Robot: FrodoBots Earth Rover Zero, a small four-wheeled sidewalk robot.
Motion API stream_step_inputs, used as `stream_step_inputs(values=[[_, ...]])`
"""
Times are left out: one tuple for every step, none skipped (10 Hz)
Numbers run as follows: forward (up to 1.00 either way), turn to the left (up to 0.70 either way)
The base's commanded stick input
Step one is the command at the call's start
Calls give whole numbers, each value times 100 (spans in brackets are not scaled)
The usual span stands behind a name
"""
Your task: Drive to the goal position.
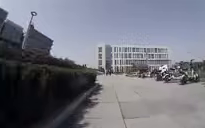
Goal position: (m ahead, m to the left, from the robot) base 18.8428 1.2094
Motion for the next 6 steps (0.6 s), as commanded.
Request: stream_step_inputs(values=[[85, 0], [85, 0], [85, 0], [85, 0], [85, 0], [85, 0]])
